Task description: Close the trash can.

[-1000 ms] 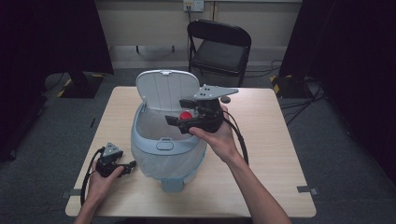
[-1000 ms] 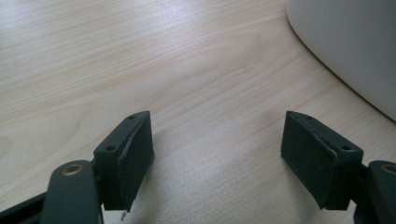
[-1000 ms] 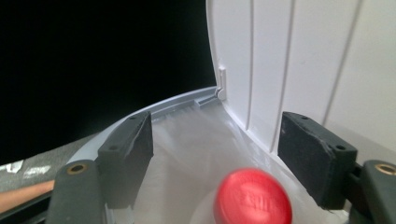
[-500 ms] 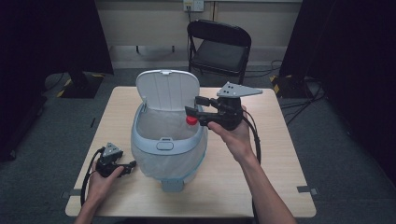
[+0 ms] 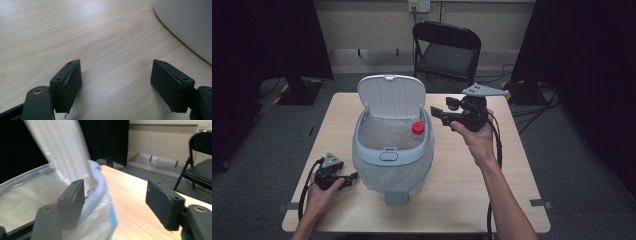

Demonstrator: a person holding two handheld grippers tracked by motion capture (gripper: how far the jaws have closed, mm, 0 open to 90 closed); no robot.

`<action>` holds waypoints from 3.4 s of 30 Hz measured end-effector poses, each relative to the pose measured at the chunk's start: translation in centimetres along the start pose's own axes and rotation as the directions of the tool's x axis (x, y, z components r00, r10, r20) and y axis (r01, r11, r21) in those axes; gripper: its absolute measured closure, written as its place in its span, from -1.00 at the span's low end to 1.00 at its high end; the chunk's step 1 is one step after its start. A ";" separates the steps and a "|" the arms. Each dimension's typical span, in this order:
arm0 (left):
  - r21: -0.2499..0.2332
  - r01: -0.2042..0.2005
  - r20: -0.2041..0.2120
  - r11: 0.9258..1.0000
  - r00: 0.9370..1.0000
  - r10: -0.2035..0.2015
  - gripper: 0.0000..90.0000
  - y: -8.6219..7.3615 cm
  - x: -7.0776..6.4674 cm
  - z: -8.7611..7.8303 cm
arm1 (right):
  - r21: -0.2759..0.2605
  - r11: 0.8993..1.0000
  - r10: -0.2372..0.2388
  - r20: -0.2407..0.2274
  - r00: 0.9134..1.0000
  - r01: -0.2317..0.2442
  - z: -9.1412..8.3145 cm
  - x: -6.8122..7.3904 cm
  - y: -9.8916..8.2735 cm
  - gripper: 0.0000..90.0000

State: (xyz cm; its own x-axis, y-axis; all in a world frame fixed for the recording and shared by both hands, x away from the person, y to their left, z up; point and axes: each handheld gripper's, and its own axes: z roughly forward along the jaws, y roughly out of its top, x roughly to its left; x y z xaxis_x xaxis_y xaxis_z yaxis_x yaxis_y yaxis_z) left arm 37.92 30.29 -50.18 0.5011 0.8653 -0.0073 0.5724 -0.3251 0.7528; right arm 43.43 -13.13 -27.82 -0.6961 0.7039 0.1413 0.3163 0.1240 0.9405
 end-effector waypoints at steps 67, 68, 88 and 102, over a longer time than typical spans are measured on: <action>0.006 0.001 -0.011 1.000 1.000 -0.001 -0.51 0.1 0.1 0.1 | 0.015 0.998 -0.054 -0.216 0.975 0.059 2.3 3.7 1.7 -0.41; 0.009 -0.002 -0.011 1.000 1.000 0.003 -0.51 0.1 0.1 0.1 | 0.014 0.998 -0.054 -0.223 0.973 0.058 2.3 3.8 1.7 -0.41; 0.008 -0.001 -0.011 1.000 1.000 0.002 -0.51 0.1 0.1 0.1 | 0.081 0.971 -0.203 -0.227 0.952 0.227 2.7 10.3 -0.7 -0.55; 0.006 0.009 -0.014 1.000 1.000 -0.008 -0.52 0.1 0.0 0.2 | 0.064 0.956 -0.269 -0.192 0.944 0.286 2.4 11.6 -1.5 -0.51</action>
State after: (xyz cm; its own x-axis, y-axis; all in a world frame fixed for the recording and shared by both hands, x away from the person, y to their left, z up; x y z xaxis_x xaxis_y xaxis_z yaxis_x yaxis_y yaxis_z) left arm 38.11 30.19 -50.19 0.4871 0.8733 -0.0044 0.5806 -0.3200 0.7487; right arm 36.44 -3.43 -28.33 -0.8658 0.4966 -0.0607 0.1448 0.3649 0.9197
